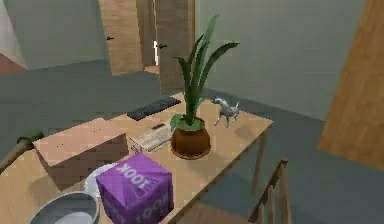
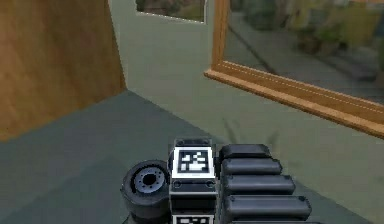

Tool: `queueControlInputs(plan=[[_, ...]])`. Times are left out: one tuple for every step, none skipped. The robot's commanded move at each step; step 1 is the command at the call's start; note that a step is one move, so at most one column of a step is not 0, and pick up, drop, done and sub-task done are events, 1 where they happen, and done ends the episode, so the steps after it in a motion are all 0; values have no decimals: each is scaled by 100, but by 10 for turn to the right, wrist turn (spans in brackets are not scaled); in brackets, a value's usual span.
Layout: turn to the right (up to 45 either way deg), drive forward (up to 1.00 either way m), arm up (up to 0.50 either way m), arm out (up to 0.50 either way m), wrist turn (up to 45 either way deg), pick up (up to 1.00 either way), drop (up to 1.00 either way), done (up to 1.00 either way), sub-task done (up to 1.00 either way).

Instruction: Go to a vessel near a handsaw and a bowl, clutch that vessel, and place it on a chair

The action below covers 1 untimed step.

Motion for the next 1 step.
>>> queueControlInputs(plan=[[60,0,0,0,0,0,0,0,0]])
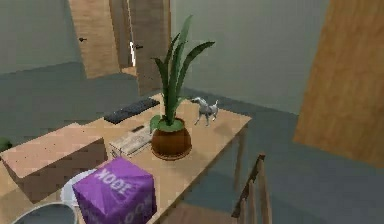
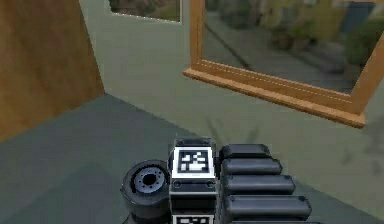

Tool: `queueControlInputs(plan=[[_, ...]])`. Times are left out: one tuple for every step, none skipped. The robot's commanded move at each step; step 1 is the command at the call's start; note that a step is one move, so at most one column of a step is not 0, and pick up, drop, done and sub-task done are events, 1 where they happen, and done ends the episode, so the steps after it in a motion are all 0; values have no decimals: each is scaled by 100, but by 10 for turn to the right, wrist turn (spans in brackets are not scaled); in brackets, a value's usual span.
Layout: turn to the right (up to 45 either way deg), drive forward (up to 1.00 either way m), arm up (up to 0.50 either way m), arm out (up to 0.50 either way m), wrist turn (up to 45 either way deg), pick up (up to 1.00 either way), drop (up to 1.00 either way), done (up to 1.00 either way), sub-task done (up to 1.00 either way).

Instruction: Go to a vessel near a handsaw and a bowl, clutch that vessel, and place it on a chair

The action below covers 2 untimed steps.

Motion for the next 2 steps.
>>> queueControlInputs(plan=[[450,0,0,0,0,0,0,0,0],[30,0,0,0,0,0,0,0,0]])
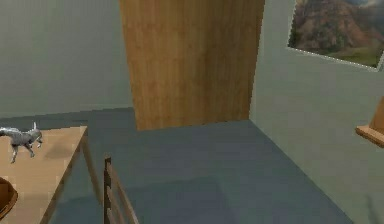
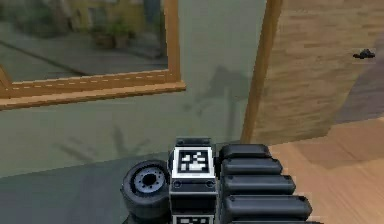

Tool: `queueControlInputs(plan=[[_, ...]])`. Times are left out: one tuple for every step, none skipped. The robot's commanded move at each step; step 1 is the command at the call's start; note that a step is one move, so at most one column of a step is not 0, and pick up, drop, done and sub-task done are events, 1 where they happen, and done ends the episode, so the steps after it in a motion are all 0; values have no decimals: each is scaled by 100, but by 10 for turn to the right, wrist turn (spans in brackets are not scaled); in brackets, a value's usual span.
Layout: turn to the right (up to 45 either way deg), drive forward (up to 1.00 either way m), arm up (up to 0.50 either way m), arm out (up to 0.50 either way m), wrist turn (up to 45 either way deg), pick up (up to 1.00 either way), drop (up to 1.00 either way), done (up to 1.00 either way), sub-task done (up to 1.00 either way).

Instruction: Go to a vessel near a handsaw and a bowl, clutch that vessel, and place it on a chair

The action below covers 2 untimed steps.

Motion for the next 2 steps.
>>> queueControlInputs(plan=[[0,25,0,0,0,0,0,0,0],[-450,0,0,0,0,0,0,0,0]])
